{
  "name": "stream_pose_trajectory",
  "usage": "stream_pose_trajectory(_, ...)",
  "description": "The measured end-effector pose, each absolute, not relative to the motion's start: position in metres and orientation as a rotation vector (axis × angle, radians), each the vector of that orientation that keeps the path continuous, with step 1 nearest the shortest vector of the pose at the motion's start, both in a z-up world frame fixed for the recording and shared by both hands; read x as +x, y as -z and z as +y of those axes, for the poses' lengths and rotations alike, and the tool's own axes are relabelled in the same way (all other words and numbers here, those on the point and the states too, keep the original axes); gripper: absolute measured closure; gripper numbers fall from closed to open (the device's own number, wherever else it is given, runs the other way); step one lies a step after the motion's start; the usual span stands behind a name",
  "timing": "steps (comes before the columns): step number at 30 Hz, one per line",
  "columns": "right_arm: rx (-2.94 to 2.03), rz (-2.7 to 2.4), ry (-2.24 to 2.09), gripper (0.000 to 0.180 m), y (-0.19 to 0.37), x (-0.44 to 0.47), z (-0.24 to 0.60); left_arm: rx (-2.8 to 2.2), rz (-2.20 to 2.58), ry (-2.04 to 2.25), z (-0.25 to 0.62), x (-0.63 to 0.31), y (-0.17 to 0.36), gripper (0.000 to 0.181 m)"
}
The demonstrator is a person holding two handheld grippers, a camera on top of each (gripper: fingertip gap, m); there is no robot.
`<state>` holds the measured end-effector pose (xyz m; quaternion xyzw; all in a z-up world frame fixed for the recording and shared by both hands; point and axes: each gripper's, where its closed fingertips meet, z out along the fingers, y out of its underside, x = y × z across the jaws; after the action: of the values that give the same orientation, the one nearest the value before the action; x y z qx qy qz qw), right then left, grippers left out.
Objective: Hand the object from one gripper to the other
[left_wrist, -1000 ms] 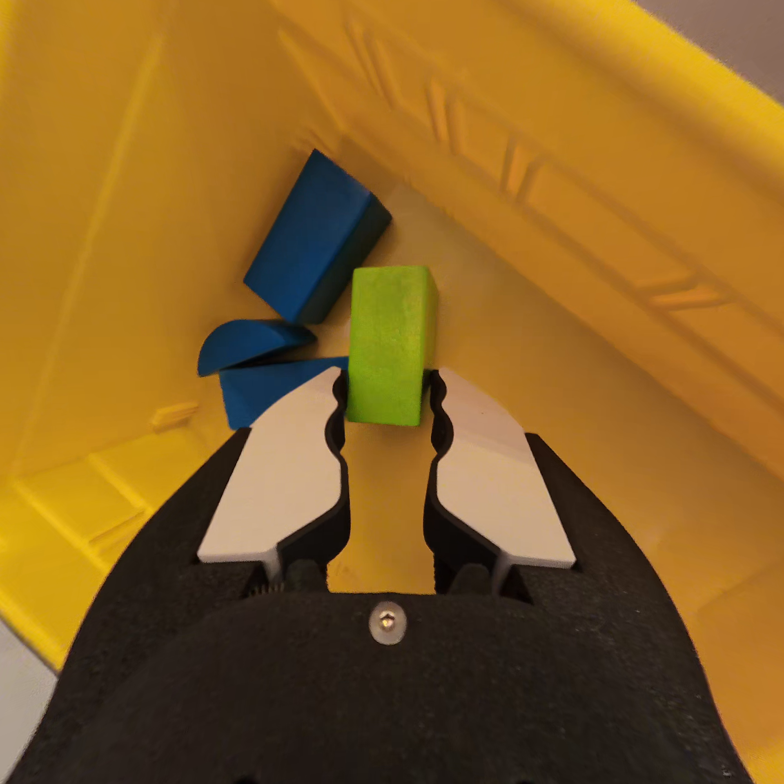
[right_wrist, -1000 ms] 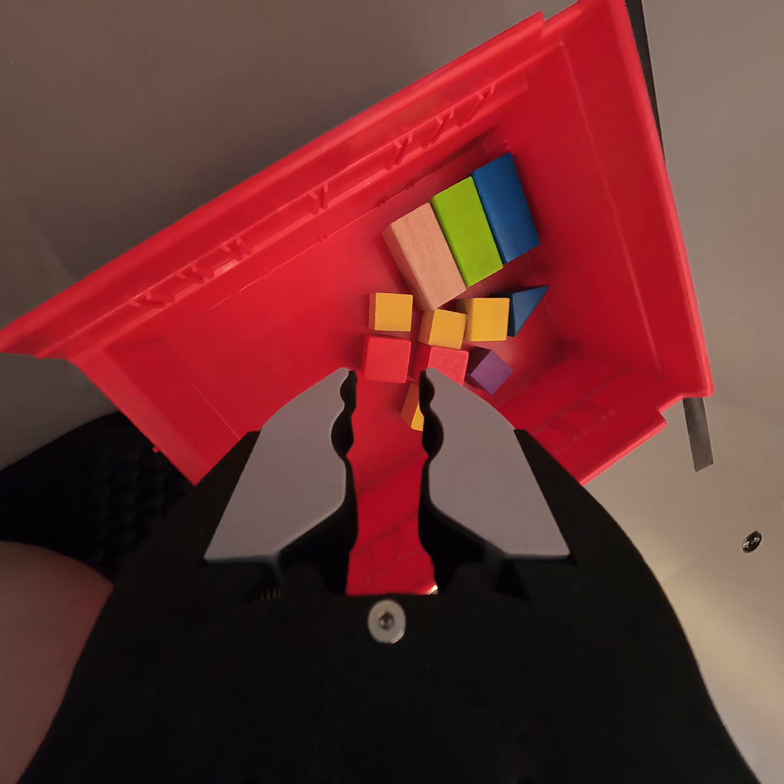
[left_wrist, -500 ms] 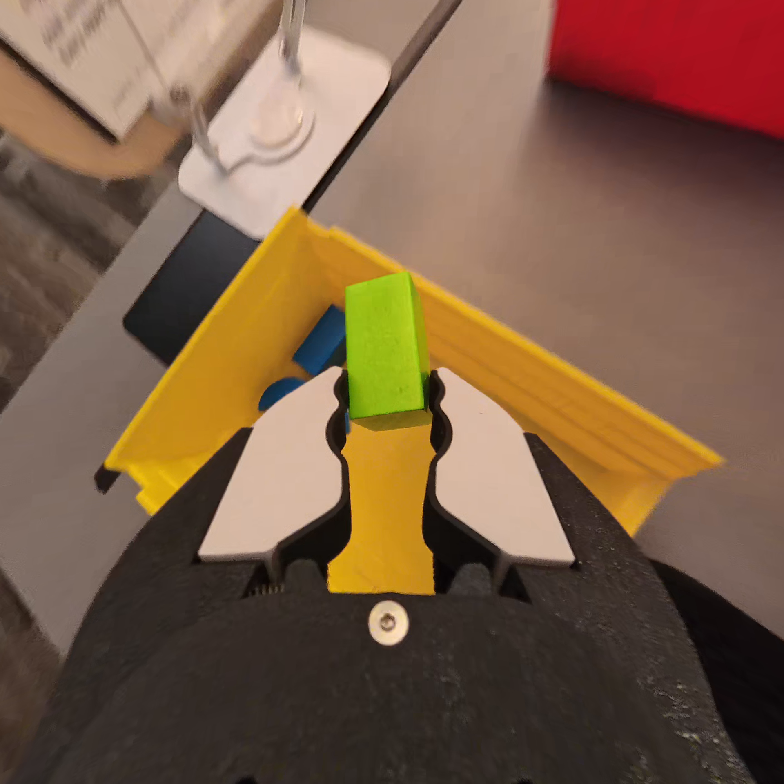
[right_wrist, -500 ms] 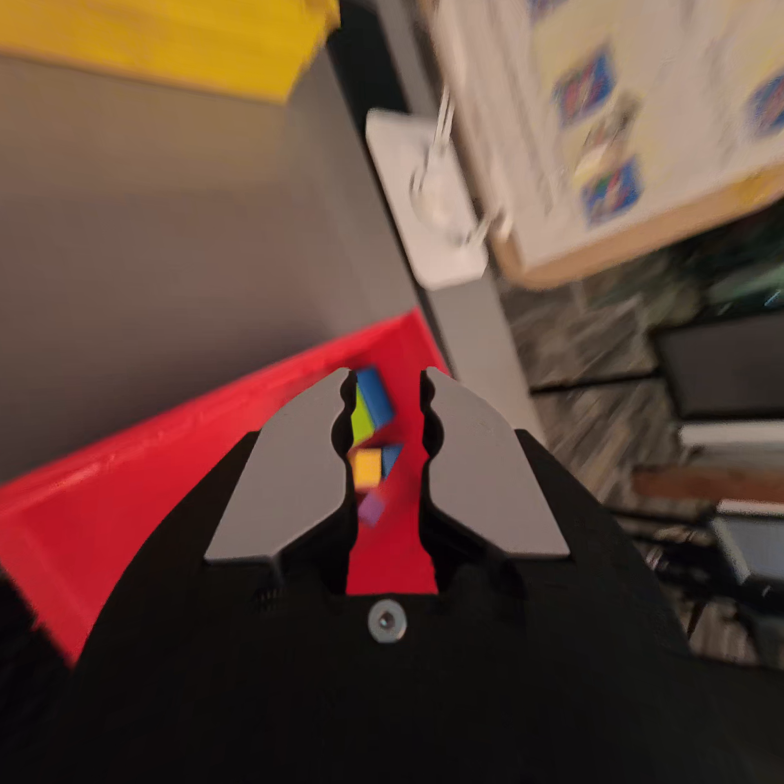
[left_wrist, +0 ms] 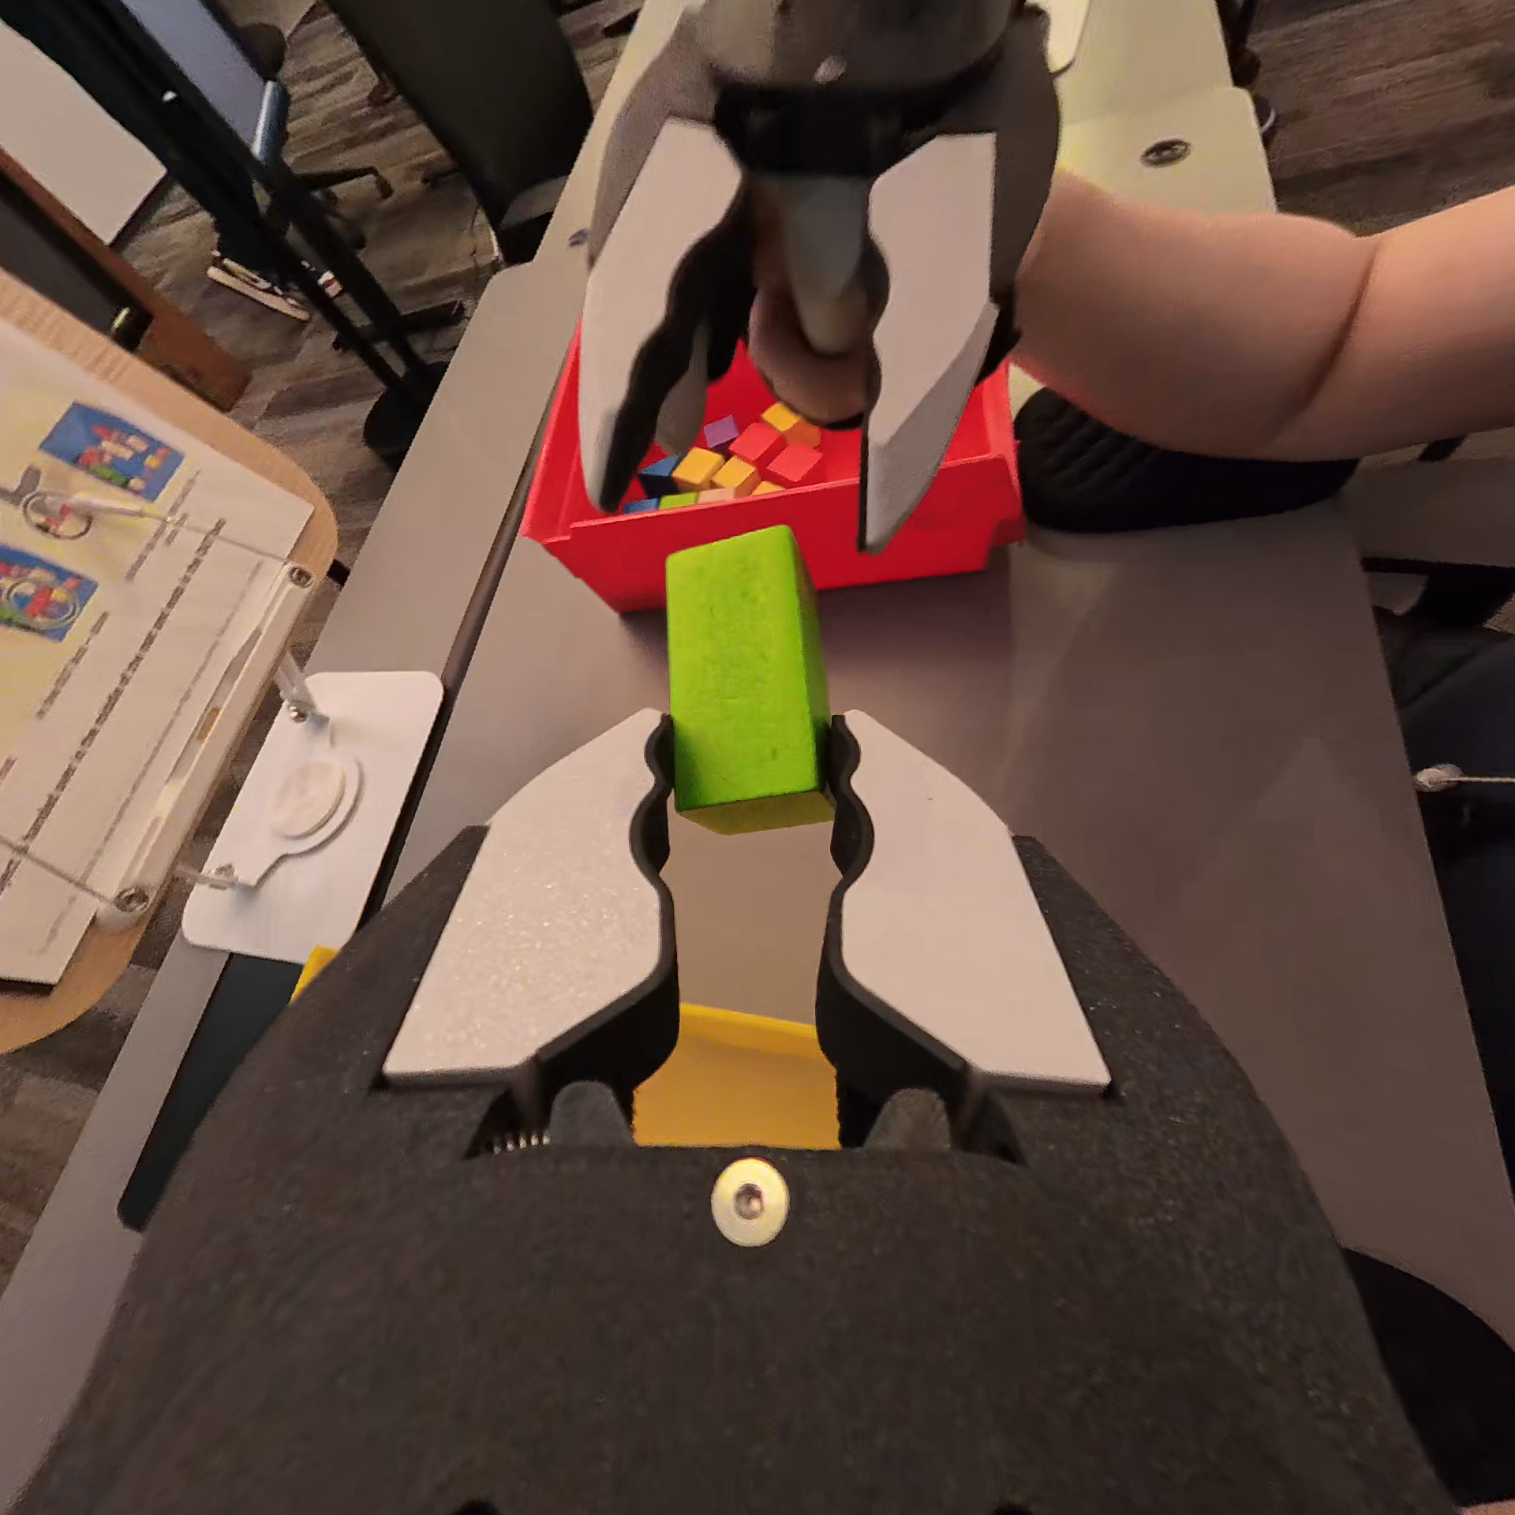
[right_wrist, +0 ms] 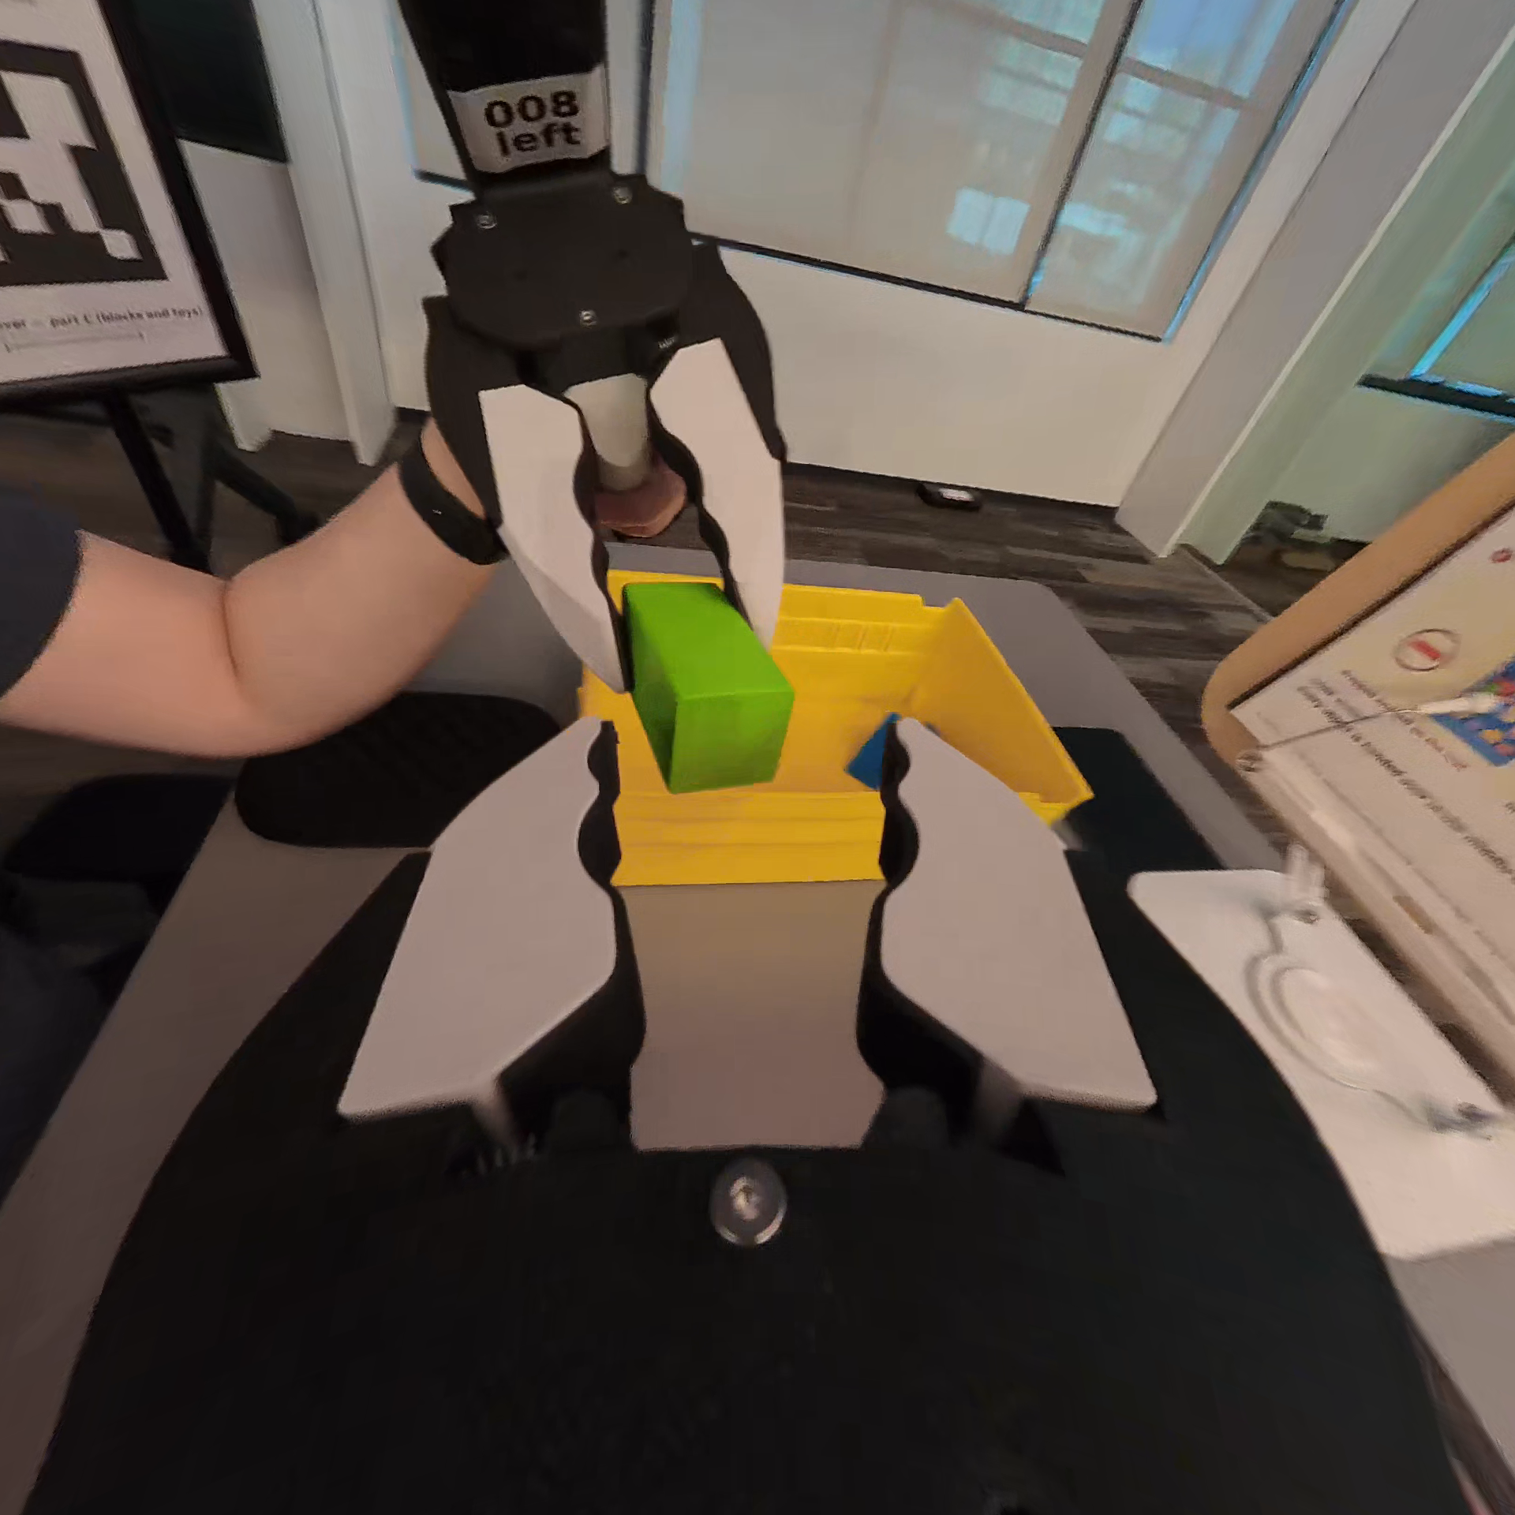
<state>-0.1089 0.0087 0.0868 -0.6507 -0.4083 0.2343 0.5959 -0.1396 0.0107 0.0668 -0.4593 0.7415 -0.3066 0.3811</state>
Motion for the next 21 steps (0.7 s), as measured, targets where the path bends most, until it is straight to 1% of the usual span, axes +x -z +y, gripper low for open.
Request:
stream_pose_trajectory(3,-1.542,-0.996,-0.675,0.119,-0.076,-0.123,0.003,-1.145,1.927,0.775,0.001,-0.137,-0.064,0.145)
stream_pose_trajectory(5,-1.544,-1.036,-0.696,0.131,-0.070,-0.127,0.000,-1.146,1.941,0.773,-0.001,-0.136,-0.062,0.145)
stream_pose_trajectory(8,-1.557,-1.062,-0.677,0.142,-0.065,-0.130,0.000,-1.146,1.966,0.793,-0.005,-0.135,-0.059,0.145)
stream_pose_trajectory(11,-1.576,-1.074,-0.677,0.144,-0.064,-0.129,-0.001,-1.120,1.966,0.776,-0.005,-0.135,-0.057,0.145)
stream_pose_trajectory(12,-1.596,-1.086,-0.668,0.144,-0.062,-0.127,-0.002,-1.107,1.966,0.780,-0.007,-0.135,-0.058,0.143)
stream_pose_trajectory(13,-1.615,-1.094,-0.635,0.144,-0.061,-0.123,-0.002,-1.098,1.954,0.787,-0.007,-0.134,-0.060,0.130)
stream_pose_trajectory(14,-1.636,-1.105,-0.595,0.144,-0.061,-0.115,-0.002,-1.102,1.937,0.792,-0.007,-0.134,-0.062,0.116)
stream_pose_trajectory(15,-1.652,-1.117,-0.558,0.144,-0.062,-0.105,-0.005,-1.113,1.924,0.796,-0.005,-0.135,-0.065,0.111)
stream_pose_trajectory(18,-1.709,-1.075,-0.390,0.144,-0.074,-0.047,-0.014,-1.132,1.893,0.836,-0.002,-0.142,-0.072,0.110)
stream_pose_trajectory(21,-1.853,-0.947,-0.281,0.144,-0.068,0.031,-0.030,-1.135,1.864,0.842,0.003,-0.147,-0.077,0.114)
